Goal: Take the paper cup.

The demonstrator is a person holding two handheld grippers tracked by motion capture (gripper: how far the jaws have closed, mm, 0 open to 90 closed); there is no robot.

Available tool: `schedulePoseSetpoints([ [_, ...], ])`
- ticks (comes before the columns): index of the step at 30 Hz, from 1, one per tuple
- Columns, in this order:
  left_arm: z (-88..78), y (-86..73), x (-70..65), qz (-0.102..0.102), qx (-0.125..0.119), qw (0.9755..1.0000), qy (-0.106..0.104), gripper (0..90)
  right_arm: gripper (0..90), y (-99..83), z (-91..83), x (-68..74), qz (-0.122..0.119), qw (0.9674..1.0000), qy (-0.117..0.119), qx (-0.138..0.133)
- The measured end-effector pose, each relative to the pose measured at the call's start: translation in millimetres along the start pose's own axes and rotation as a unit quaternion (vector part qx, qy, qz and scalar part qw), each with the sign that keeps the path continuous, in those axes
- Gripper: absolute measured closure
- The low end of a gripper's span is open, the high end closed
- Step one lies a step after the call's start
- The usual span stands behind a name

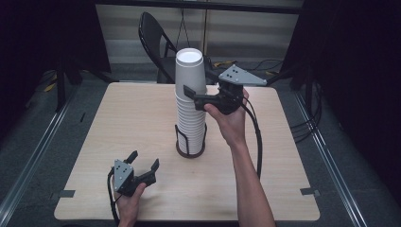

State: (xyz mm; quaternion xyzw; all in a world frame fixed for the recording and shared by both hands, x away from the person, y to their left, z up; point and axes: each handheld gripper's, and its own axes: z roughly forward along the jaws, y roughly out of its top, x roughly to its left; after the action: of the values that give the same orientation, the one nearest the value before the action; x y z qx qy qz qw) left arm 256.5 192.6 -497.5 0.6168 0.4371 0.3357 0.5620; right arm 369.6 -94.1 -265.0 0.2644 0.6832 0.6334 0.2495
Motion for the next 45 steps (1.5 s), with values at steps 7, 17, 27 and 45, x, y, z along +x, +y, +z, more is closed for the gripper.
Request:
schedulePoseSetpoints([
  [7, 0.0, 0.1, 0.1, 0.001, 0.001, 1.0000, 0.001, 16.1, 10.1, -1.6, 14.3, 0.2, -0.005, 0.9999, 0.000, 0.013],
  [17, 0.0, 0.1, 0.1, 0.001, 0.000, 1.0000, 0.001, 16.1, 9.0, -3.6, 23.6, 0.0, -0.008, 0.9996, -0.004, 0.026],
  [27, -0.5, -0.1, 0.3, -0.001, -0.001, 1.0000, 0.002, 16.1, 10.1, -4.8, 31.3, 2.8, -0.018, 0.9992, -0.017, 0.031],
  [45, -0.6, -0.2, 0.1, 0.000, -0.002, 1.0000, 0.001, 16.2, 11.9, 5.7, 23.8, 2.0, -0.014, 0.9997, -0.019, 0.002],
])
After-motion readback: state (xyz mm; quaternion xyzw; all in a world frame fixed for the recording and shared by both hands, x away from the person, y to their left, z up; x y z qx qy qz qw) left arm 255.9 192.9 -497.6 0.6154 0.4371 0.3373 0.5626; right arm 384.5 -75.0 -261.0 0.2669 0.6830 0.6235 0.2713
